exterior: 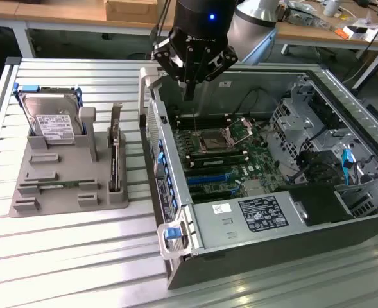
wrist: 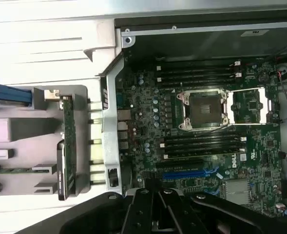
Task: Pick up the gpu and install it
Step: 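Reach for the gpu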
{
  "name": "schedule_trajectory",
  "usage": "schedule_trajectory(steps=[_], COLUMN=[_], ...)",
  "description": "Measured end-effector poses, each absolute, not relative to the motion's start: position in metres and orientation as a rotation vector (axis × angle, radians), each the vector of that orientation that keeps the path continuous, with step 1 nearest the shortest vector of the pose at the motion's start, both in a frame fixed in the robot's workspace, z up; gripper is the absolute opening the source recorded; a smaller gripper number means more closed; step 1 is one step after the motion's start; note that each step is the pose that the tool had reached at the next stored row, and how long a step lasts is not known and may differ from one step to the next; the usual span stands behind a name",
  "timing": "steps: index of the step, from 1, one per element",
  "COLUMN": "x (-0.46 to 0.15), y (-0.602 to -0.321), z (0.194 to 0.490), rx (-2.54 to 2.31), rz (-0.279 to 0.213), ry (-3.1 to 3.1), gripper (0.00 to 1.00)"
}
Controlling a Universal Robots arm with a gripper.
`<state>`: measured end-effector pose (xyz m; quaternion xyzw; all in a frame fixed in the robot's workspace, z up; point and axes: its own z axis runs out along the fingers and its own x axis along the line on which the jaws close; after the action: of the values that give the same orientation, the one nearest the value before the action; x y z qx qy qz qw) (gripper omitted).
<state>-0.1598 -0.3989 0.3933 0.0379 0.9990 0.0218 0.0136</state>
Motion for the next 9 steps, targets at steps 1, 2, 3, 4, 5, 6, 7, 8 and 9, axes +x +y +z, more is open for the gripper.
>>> schedule_trajectory(steps=[1,2,3,4,5,6,7,8,9], x=[-0.162,-0.163,-0.165,-0.166,-0.168,-0.169,-0.17,-0.172,-0.173], y=[-0.399,-0.399,-0.399,-0.399,-0.399,-0.399,-0.399,-0.399,-0.399], z=[0.393,0.393,0.393,0.393,0.393,0.393,0.393,0.393,0.393], rx=[0.118,0.118,0.118,0.118,0.118,0.118,0.118,0.118,0.118], rz=[0.068,0.068,0.068,0.068,0.068,0.068,0.068,0.068,0.068], ry=[3.111,3.112,3.111,3.112,3.111,3.112,3.111,3.111,3.111], gripper=[0.11,0.11,0.11,0.11,0.11,0.11,0.11,0.11,0.11])
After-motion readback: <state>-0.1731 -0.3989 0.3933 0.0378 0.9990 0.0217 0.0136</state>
